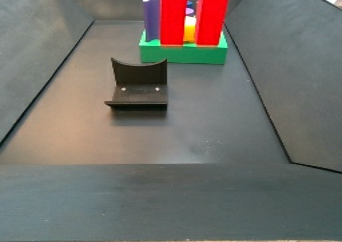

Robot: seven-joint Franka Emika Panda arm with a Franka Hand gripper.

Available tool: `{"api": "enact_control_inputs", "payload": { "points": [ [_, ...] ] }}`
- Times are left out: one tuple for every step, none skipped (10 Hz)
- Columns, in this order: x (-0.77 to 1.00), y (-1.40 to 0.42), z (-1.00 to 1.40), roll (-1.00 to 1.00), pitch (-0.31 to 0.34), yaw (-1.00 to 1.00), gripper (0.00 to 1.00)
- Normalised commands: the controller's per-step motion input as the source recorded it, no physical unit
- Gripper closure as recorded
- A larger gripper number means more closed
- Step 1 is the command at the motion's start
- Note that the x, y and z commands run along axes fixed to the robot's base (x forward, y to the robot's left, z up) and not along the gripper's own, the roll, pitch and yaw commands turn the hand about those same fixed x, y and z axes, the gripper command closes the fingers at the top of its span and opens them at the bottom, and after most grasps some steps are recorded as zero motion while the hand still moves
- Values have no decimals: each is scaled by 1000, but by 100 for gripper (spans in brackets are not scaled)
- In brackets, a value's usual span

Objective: Pick up the double-square object. Move up. Move to above the board. Insert the double-square object.
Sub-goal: Move to above the board.

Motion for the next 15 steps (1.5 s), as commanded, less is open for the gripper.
{"api": "enact_control_inputs", "payload": {
  "points": [
    [-87,-1000,118,-49,415,-156,100],
    [-84,-1000,112,-31,360,-139,100],
    [-90,-1000,118,4,253,-77,100],
    [-90,-1000,118,-13,148,-43,100],
    [-90,-1000,116,3,77,-19,100],
    [-95,-1000,119,22,23,-3,100],
    [-99,-1000,121,30,8,2,100],
    [-99,-1000,122,35,7,5,100],
    [-98,-1000,122,33,8,4,100],
    [-99,-1000,124,28,9,7,100],
    [-102,-1000,127,15,8,8,100],
    [-104,-1000,127,6,4,8,100],
    [-107,-1000,130,-5,4,7,100],
    [-108,-1000,133,-14,9,5,100],
    [-103,-1000,144,3,15,5,100]
  ]
}}
